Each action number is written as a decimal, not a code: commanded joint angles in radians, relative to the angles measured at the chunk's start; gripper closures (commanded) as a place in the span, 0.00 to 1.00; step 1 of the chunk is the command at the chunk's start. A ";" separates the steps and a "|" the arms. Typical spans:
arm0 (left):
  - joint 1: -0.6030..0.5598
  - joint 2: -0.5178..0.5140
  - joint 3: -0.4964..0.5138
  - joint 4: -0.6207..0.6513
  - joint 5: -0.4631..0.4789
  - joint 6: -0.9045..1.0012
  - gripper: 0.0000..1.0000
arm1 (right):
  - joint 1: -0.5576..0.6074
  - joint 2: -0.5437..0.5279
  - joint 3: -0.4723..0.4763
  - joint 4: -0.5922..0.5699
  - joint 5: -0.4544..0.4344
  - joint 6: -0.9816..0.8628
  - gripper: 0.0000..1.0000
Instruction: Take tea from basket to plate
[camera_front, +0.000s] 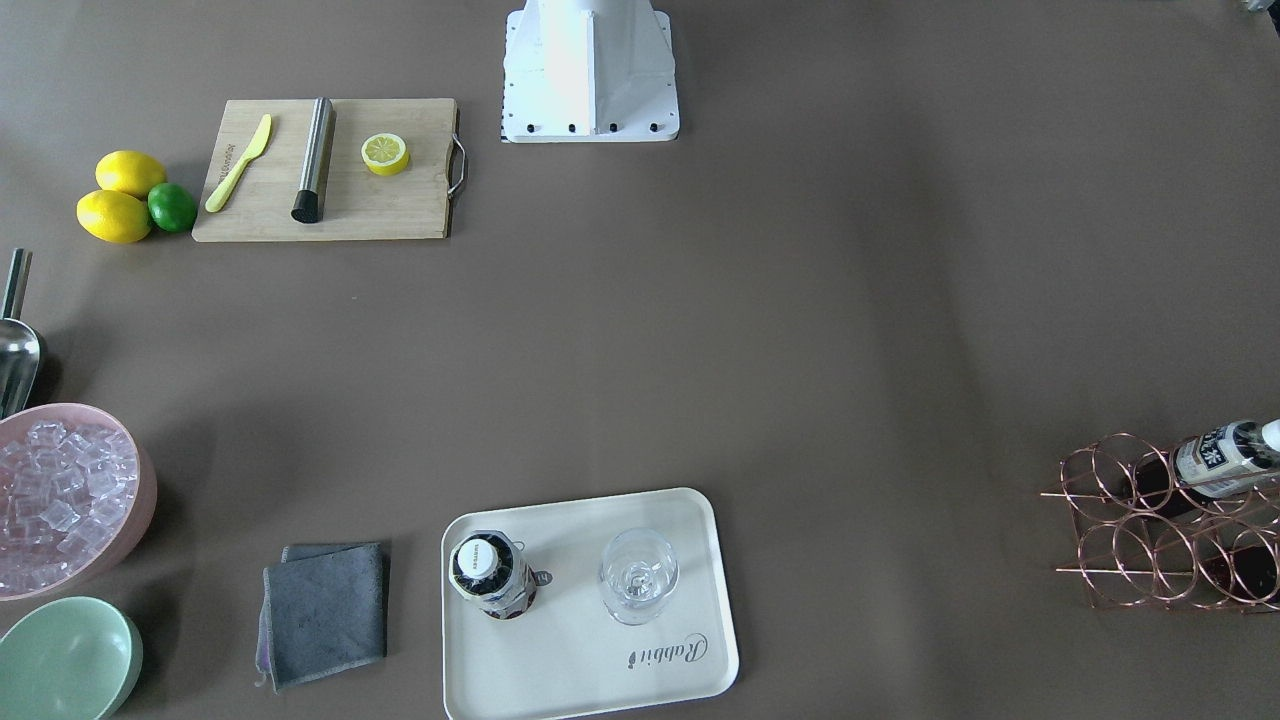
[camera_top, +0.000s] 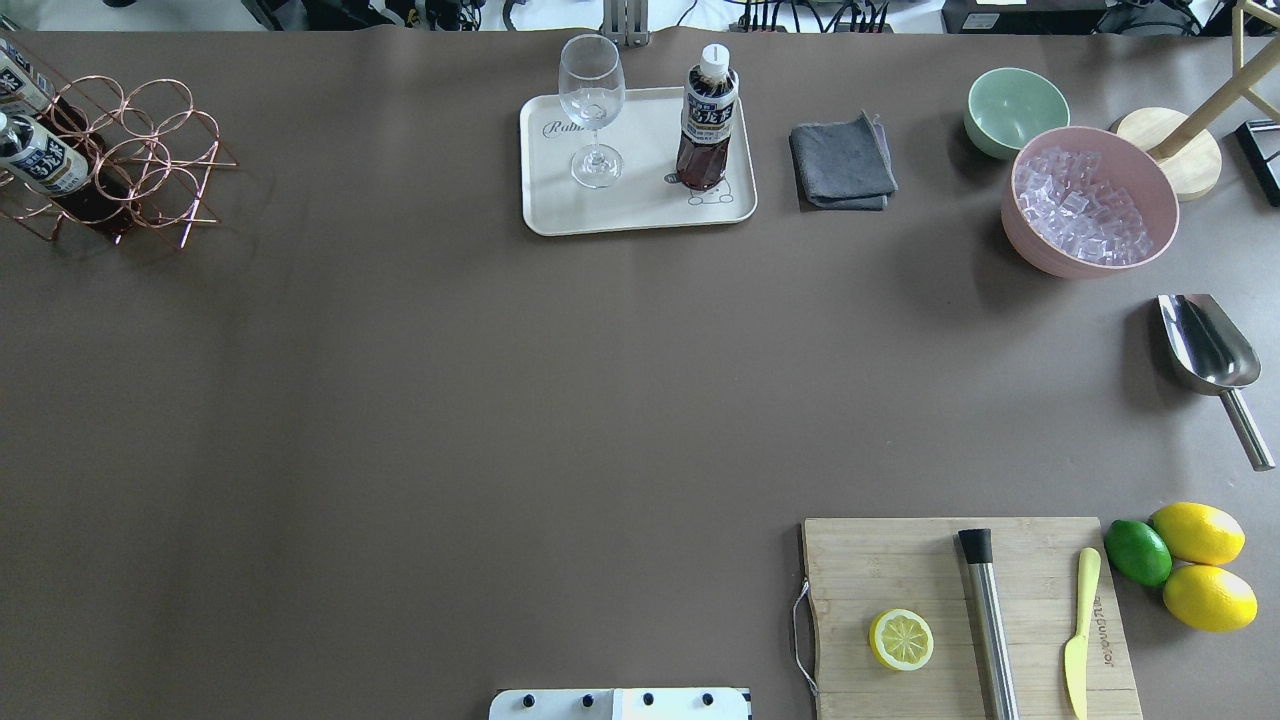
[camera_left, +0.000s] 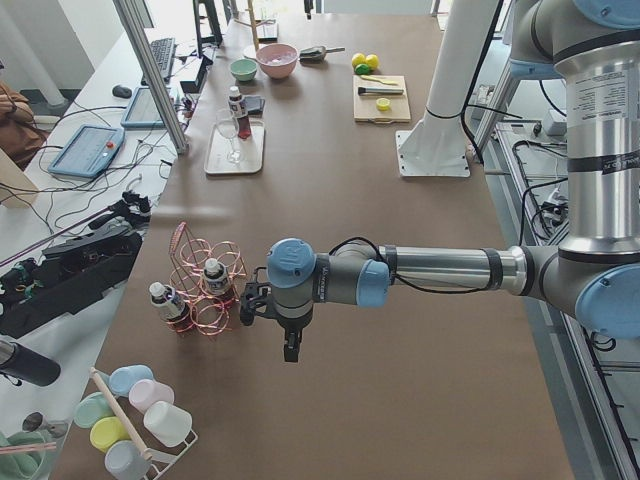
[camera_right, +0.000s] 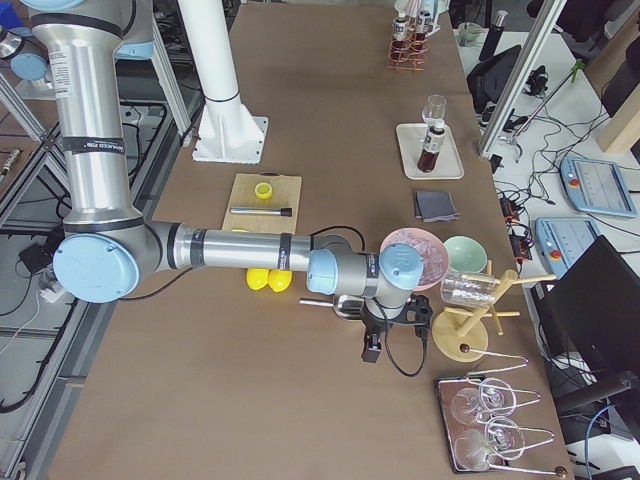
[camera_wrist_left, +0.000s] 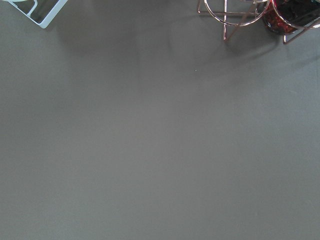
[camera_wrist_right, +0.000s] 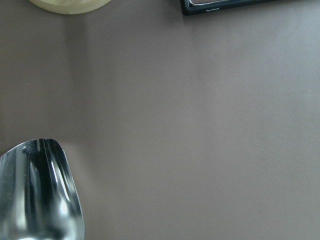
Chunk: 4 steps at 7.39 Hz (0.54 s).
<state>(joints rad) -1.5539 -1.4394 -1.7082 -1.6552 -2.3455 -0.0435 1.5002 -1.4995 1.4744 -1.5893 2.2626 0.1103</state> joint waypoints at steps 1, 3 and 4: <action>0.000 0.002 -0.002 0.000 0.000 0.001 0.03 | 0.000 -0.001 0.001 0.000 0.000 0.000 0.00; 0.000 0.002 -0.005 0.000 0.000 0.001 0.03 | 0.000 -0.001 0.003 0.000 0.002 0.002 0.00; 0.000 0.010 -0.020 0.000 0.000 0.001 0.03 | 0.002 -0.001 0.003 0.000 0.002 0.002 0.00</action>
<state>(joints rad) -1.5539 -1.4368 -1.7127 -1.6552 -2.3455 -0.0430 1.5003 -1.5002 1.4762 -1.5893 2.2633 0.1112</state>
